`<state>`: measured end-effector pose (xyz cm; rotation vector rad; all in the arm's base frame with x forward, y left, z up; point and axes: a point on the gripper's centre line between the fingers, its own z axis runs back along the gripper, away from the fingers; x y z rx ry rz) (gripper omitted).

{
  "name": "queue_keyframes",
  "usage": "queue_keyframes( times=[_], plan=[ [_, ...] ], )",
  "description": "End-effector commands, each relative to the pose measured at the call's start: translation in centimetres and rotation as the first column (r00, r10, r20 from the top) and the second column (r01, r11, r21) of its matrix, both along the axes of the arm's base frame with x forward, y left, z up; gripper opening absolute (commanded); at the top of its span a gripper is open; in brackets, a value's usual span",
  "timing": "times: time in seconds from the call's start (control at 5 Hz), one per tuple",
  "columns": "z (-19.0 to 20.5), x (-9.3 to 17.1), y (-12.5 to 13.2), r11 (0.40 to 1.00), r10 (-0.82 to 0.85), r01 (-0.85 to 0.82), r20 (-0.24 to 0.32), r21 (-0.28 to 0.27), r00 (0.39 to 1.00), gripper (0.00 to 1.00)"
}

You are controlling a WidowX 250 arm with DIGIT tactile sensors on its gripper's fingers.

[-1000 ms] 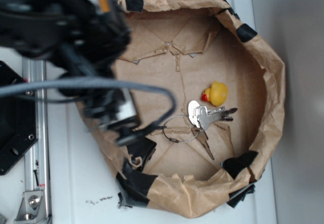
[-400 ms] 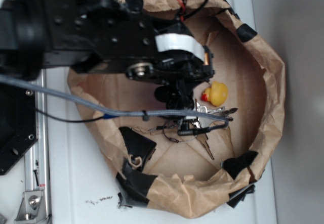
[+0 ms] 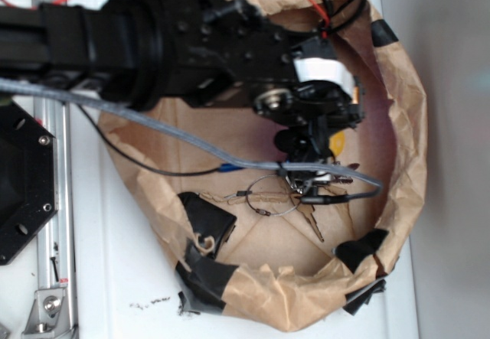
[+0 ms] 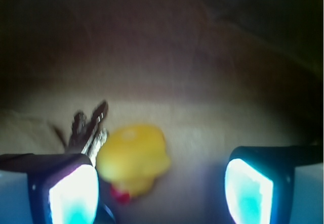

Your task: Grab the yellow duck.

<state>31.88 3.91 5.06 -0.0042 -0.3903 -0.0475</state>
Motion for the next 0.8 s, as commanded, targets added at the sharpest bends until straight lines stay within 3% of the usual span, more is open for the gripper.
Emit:
queue_keyframes(
  times=[0.0, 0.2, 0.4, 0.6],
  plan=[
    [-0.6, 1.0, -1.7, 0.999, -0.037, 0.037, 0.005, 0.019, 0.999, 0.30],
    [-1.9, 0.1, -2.1, 0.998, -0.028, 0.030, -0.023, 0.053, 0.999, 0.00],
    [-1.3, -0.5, -2.0, 0.998, 0.010, -0.009, -0.017, 0.062, 1.000, 0.00],
    [3.7, -1.4, -1.1, 0.997, 0.070, -0.071, 0.070, 0.020, 0.995, 0.00]
  ],
)
